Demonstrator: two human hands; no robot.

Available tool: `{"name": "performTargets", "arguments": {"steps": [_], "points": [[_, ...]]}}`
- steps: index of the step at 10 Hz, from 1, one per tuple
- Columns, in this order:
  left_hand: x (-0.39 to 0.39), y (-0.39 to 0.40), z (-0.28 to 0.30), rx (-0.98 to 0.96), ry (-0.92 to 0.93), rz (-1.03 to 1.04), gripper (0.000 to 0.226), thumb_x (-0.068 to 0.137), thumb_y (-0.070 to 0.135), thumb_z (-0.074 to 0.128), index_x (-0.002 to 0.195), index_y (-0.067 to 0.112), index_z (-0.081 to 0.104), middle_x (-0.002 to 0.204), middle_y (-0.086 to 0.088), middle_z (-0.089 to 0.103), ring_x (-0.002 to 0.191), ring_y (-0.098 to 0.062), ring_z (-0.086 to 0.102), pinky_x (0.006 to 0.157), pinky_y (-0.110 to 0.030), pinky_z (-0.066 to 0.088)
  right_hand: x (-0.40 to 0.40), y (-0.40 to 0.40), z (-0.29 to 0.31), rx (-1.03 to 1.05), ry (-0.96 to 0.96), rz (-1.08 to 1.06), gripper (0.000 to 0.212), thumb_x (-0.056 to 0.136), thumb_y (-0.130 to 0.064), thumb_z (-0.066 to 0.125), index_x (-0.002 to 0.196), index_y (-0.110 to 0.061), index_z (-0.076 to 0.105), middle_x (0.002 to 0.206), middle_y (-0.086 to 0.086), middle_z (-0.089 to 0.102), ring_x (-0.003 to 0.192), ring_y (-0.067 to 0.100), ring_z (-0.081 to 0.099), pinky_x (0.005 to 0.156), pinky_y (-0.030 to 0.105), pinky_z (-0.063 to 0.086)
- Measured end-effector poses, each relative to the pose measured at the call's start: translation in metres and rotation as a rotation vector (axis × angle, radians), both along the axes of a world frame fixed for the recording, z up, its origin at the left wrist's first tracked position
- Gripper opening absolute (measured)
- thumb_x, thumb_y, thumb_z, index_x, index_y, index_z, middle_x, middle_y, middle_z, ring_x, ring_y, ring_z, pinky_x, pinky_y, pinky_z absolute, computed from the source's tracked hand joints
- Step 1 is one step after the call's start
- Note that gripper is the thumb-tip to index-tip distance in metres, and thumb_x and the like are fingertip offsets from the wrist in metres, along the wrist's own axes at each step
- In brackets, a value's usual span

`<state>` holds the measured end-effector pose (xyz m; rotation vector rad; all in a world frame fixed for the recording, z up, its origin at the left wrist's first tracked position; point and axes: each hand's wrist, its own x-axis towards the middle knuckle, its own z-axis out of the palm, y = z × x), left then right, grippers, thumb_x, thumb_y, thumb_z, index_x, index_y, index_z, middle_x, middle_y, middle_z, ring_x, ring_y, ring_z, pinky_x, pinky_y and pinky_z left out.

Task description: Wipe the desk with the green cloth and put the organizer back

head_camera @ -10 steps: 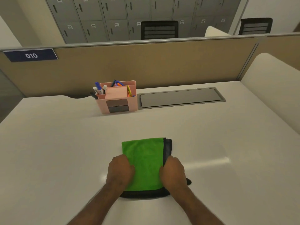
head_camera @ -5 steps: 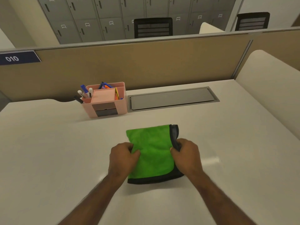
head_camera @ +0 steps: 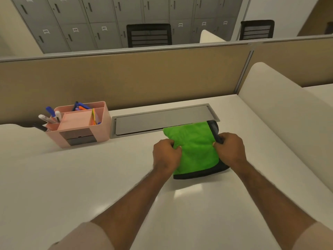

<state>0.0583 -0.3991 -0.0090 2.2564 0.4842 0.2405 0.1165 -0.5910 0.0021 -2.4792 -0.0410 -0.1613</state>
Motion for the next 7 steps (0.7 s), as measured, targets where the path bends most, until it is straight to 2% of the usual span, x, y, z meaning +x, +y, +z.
{"name": "performTargets", "arguments": {"steps": [1,2,3,4,5,6,7], "points": [[0.033,-0.022,-0.007,0.012,0.022,-0.006,0.019,0.078,0.025,0.066,0.064,0.012,0.062,0.060,0.002,0.055,0.062,-0.020,0.052,0.058,-0.025,0.035,0.036,-0.018,-0.008,-0.039,0.029,-0.010,0.010,0.076,-0.008,0.063,0.067,-0.008,0.061,0.059,0.003,0.054,0.063,0.031,0.053,0.052,0.029,0.031],[0.051,-0.033,-0.016,-0.002,0.053,-0.003,0.018,0.079,0.026,0.065,0.070,0.010,0.065,0.065,0.000,0.059,0.065,-0.021,0.055,0.058,-0.024,0.036,0.056,-0.027,-0.018,-0.049,0.069,-0.032,0.006,0.076,-0.008,0.063,0.070,-0.007,0.064,0.065,0.008,0.059,0.069,0.035,0.058,0.059,0.029,0.036],[0.062,-0.042,-0.032,-0.041,0.130,0.003,0.020,0.079,0.029,0.068,0.083,0.009,0.069,0.080,-0.003,0.067,0.080,-0.025,0.065,0.062,-0.026,0.042,0.070,-0.038,-0.036,-0.094,0.141,-0.032,0.012,0.078,-0.008,0.064,0.086,-0.002,0.070,0.083,0.017,0.069,0.082,0.038,0.063,0.067,0.033,0.046],[0.060,-0.045,-0.040,0.034,0.153,0.015,0.031,0.080,0.036,0.069,0.096,0.009,0.067,0.096,-0.006,0.067,0.091,-0.025,0.063,0.071,-0.031,0.049,0.070,-0.042,-0.048,-0.113,0.174,-0.005,0.017,0.081,-0.011,0.066,0.095,0.000,0.070,0.093,0.019,0.070,0.088,0.038,0.063,0.071,0.034,0.046],[0.048,-0.042,-0.046,0.347,0.104,0.035,0.054,0.078,0.054,0.066,0.109,0.011,0.056,0.105,-0.006,0.056,0.097,-0.024,0.055,0.080,-0.037,0.046,0.066,-0.043,-0.052,-0.177,0.161,-0.035,0.023,0.083,-0.016,0.067,0.100,-0.001,0.067,0.099,0.019,0.067,0.093,0.039,0.061,0.076,0.039,0.048],[0.037,-0.030,-0.047,0.500,0.027,0.029,0.062,0.077,0.062,0.062,0.111,0.010,0.053,0.104,-0.007,0.055,0.093,-0.025,0.053,0.079,-0.037,0.044,0.051,-0.033,-0.052,-0.321,-0.005,-0.082,0.022,0.080,-0.014,0.066,0.096,0.000,0.064,0.094,0.019,0.063,0.089,0.041,0.057,0.075,0.043,0.045],[0.023,-0.004,-0.051,0.618,-0.138,0.037,0.060,0.083,0.055,0.057,0.118,0.006,0.054,0.105,-0.010,0.059,0.094,-0.028,0.054,0.082,-0.039,0.045,0.022,-0.016,-0.057,-0.347,-0.269,0.028,0.026,0.073,-0.011,0.068,0.097,0.000,0.063,0.089,0.019,0.061,0.082,0.040,0.057,0.072,0.044,0.043]]}}
